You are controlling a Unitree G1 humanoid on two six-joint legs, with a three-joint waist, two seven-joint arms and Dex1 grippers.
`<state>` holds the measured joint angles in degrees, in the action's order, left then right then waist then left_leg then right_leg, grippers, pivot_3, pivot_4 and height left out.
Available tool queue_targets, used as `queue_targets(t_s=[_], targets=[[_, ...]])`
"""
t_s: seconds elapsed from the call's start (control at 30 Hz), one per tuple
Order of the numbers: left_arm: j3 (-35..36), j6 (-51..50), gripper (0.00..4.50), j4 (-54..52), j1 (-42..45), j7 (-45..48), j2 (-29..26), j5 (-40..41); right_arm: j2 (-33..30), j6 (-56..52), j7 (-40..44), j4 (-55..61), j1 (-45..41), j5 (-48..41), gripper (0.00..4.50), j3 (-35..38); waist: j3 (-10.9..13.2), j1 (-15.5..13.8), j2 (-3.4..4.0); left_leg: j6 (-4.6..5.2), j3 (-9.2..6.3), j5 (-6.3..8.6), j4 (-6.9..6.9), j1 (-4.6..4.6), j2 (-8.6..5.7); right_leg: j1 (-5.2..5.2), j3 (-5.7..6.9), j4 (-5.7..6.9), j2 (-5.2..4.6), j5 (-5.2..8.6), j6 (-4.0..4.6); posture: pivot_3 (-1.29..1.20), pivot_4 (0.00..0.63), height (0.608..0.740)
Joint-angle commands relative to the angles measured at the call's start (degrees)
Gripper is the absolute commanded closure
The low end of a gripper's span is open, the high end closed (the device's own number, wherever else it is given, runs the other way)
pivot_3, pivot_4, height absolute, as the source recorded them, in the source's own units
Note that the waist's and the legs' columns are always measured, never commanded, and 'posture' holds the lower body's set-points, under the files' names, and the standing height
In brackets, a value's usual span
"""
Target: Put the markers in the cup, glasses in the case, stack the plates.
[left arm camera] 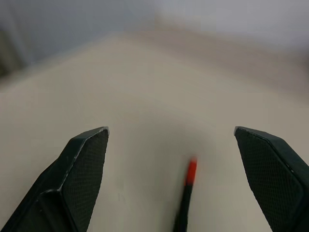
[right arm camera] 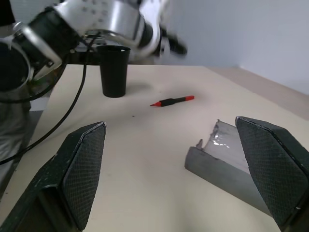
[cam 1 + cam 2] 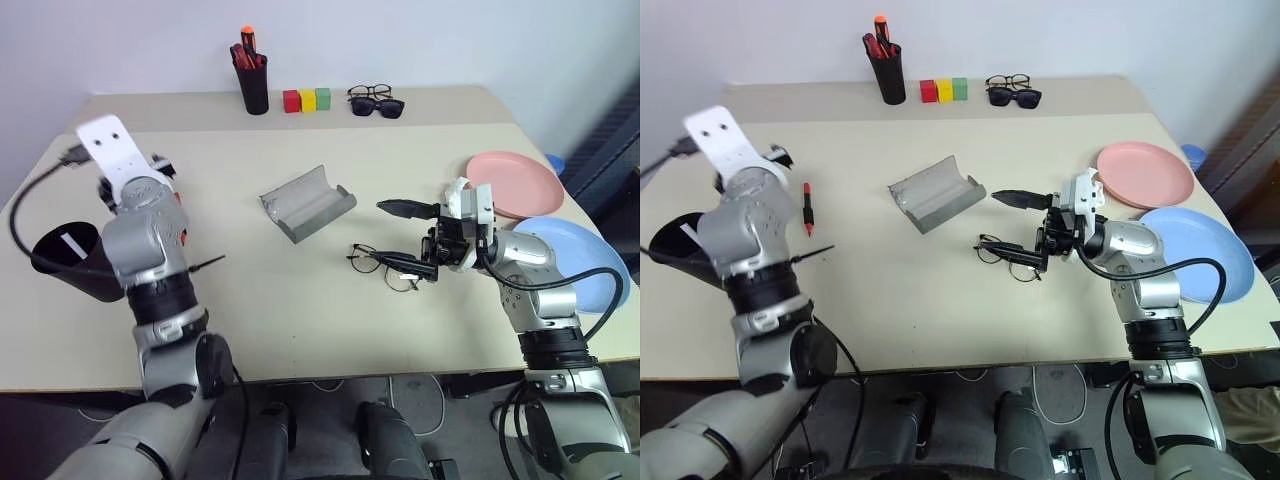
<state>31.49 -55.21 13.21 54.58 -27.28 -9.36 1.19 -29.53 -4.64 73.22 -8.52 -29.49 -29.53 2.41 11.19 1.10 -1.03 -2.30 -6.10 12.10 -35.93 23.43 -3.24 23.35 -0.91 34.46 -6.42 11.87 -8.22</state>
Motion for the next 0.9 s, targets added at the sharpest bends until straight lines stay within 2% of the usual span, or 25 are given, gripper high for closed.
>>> queue_targets(t_s=[0.03, 0.13, 0.3, 0.5, 0.6, 0.8, 0.83, 0.9], targets=[[1.1, 5.3, 0.24, 13.5, 4.8, -0.8, -3.6, 1.1, 0.2, 1.1, -0.7, 1.4, 0.2, -0.2, 0.11, 1.0, 0.0, -0.1, -0.03, -0.02, 0.01, -0.01, -0.01, 0.0, 0.0, 0.0, 0.0, -0.01, 0.0, 0.0, 0.0, 0.0, 0.15, 0.74], [0.7, 10.6, 0.24, 27.5, 9.4, -0.1, -6.5, 2.2, 0.1, 1.2, -1.4, 2.0, 0.9, 0.0, 0.11, 1.2, 0.0, -0.4, -0.06, -0.07, 0.0, -0.04, -0.05, 0.01, -0.01, -0.01, 0.0, 0.01, 0.0, -0.01, 0.02, 0.0, 0.15, 0.74], [0.3, 14.7, 0.24, 42.0, 14.0, 0.9, -10.0, 4.2, -0.2, 1.0, -2.2, 3.0, 1.7, -0.2, 0.11, 1.3, 0.0, -0.4, -0.06, -0.08, 0.01, -0.03, -0.01, 0.02, -0.02, -0.02, -0.01, -0.05, -0.02, -0.02, 0.02, 0.0, 0.15, 0.74], [-0.1, 18.1, 0.24, 52.6, 17.5, 2.4, -11.3, 6.2, -0.4, 0.9, -2.8, 3.9, 2.3, -0.2, 0.11, 1.2, 0.0, -0.3, -0.06, -0.08, 0.01, -0.04, 0.01, 0.02, -0.02, 0.01, -0.01, -0.03, -0.02, -0.02, 0.01, 0.0, 0.15, 0.74], [0.5, 17.9, 1.12, 55.4, 17.8, 2.1, -12.1, 7.6, -0.4, 0.9, -3.0, 3.9, 2.2, -0.1, 0.11, 1.2, 0.0, -0.2, -0.06, -0.09, 0.01, -0.04, 0.01, 0.01, -0.02, 0.01, -0.01, 0.0, -0.02, -0.01, -0.01, 0.0, 0.15, 0.74], [0.5, 18.1, 4.13, 57.1, 17.8, 1.0, -12.9, 9.5, -0.8, 0.7, -3.3, 4.0, 2.3, -0.1, 0.11, 1.2, 0.0, -0.5, -0.06, -0.11, 0.0, -0.05, 0.0, -0.01, -0.02, 0.0, 0.0, 0.05, -0.02, -0.02, 0.0, 0.0, 0.15, 0.74], [0.2, 18.3, 4.48, 57.1, 17.7, 1.1, -12.9, 9.6, -0.8, 0.7, -3.3, 4.0, 2.2, -0.1, 0.11, 1.2, 0.0, -0.5, -0.06, -0.11, 0.0, -0.05, -0.02, -0.01, -0.02, -0.02, 0.0, 0.06, -0.02, -0.02, 0.0, 0.0, 0.15, 0.74], [0.2, 18.7, 4.48, 57.1, 17.5, 0.4, -12.9, 10.0, -0.8, 0.6, -3.4, 3.9, 2.1, 0.0, 0.11, 1.2, 0.0, -0.5, -0.06, -0.11, 0.0, -0.06, -0.04, -0.01, -0.02, -0.03, -0.01, 0.05, -0.03, -0.03, 0.0, 0.0, 0.15, 0.74]])
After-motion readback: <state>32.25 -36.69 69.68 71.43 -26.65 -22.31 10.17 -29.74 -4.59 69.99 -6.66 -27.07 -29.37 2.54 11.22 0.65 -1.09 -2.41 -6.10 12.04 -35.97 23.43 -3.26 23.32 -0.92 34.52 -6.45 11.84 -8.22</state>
